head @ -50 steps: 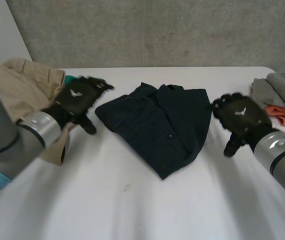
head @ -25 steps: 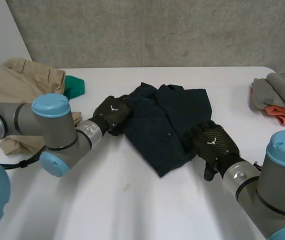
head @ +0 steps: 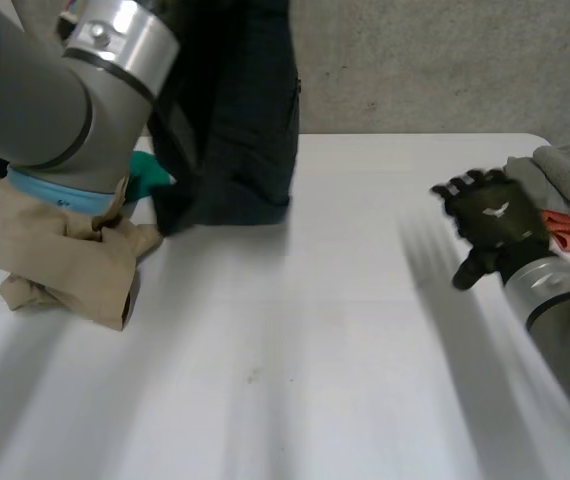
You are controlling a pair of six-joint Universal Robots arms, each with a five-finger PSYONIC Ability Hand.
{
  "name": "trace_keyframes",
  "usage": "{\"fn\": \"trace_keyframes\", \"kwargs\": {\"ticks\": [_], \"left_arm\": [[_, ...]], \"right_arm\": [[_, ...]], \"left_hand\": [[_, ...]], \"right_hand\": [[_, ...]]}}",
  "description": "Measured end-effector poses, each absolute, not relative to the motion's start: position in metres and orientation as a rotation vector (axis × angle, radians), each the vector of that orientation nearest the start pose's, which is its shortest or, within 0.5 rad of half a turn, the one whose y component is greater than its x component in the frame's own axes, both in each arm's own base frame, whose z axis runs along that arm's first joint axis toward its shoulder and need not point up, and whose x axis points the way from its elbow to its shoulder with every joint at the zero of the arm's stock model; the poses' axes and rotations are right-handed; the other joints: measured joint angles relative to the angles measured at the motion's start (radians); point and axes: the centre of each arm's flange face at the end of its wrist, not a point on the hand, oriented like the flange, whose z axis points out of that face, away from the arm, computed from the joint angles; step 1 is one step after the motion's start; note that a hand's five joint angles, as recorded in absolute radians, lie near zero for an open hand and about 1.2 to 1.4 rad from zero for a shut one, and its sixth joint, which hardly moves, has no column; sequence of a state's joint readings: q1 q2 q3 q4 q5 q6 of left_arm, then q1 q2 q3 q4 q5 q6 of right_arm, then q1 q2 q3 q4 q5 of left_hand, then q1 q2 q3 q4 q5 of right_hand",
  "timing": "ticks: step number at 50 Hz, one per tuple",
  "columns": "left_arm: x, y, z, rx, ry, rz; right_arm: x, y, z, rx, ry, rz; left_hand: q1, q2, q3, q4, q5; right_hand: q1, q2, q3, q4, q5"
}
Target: Fold the laundry.
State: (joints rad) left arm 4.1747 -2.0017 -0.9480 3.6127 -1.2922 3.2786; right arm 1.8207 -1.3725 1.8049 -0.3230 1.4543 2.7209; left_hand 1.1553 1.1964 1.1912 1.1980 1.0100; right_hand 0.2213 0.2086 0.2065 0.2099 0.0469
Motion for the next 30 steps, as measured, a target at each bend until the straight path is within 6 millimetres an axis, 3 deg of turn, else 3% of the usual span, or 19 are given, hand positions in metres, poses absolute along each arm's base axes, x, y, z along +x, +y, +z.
{"fn": "trace_keyframes", "kwargs": {"ticks": [4,7,8,10,12,16,18,21,24,28,30], "left_arm": [[-0.381,-0.272,0.39,1.104,1.491,-3.255],[-0.415,-0.25,0.347,1.326,1.738,-3.187],[-0.419,-0.248,0.341,1.353,1.768,-3.172],[-0.44,-0.23,0.3,1.538,1.968,-3.041],[-0.451,-0.217,0.273,1.658,2.092,-2.933],[-0.468,-0.18,0.216,1.925,2.343,-2.631],[-0.47,-0.166,0.201,2.012,2.41,-2.518],[-0.468,-0.149,0.197,2.089,2.444,-2.427],[-0.462,-0.143,0.212,2.099,2.403,-2.449],[-0.447,-0.148,0.247,2.017,2.284,-2.581],[-0.431,-0.16,0.272,1.896,2.195,-2.689]], "right_arm": [[0.203,-0.29,0.218,-0.769,2.194,-2.165],[0.188,-0.301,0.227,-0.671,2.206,-2.208],[0.186,-0.302,0.228,-0.661,2.208,-2.213],[0.177,-0.308,0.231,-0.622,2.222,-2.233],[0.172,-0.311,0.231,-0.606,2.234,-2.241],[0.164,-0.32,0.227,-0.598,2.27,-2.244],[0.163,-0.323,0.223,-0.61,2.289,-2.239],[0.161,-0.328,0.216,-0.644,2.322,-2.222],[0.162,-0.33,0.212,-0.672,2.344,-2.203],[0.165,-0.329,0.209,-0.696,2.359,-2.172],[0.168,-0.325,0.211,-0.702,2.358,-2.147]], "left_hand": [[0.0,0.0,0.0,0.0,0.003],[0.0,0.0,0.0,0.0,0.008],[0.0,0.0,0.0,0.0,0.008],[-0.014,-0.045,-0.039,-0.044,-0.031],[-0.072,-0.103,-0.099,-0.106,-0.093],[-0.658,-0.664,-0.636,-0.652,-0.642],[-0.869,-0.855,-0.846,-0.865,-0.855],[-0.95,-0.976,-0.969,-0.984,-0.963],[-0.95,-0.985,-0.973,-0.992,-0.962],[-0.95,-0.985,-0.973,-0.992,-0.963],[-0.95,-0.985,-0.973,-0.992,-0.962]], "right_hand": [[0.0,0.0,0.0,0.0,0.0],[0.0,0.0,0.0,0.0,0.0],[0.0,0.0,0.0,0.0,0.0],[0.0,0.0,0.0,0.0,0.0],[0.0,0.0,0.0,0.0,0.0],[0.0,0.0,0.0,0.0,0.0],[0.0,0.0,0.0,0.0,0.0],[0.0,0.0,0.0,0.0,0.0],[0.0,0.0,0.0,0.0,0.0],[0.0,0.0,0.0,0.0,0.0],[0.0,0.0,0.0,0.0,0.0]]}}
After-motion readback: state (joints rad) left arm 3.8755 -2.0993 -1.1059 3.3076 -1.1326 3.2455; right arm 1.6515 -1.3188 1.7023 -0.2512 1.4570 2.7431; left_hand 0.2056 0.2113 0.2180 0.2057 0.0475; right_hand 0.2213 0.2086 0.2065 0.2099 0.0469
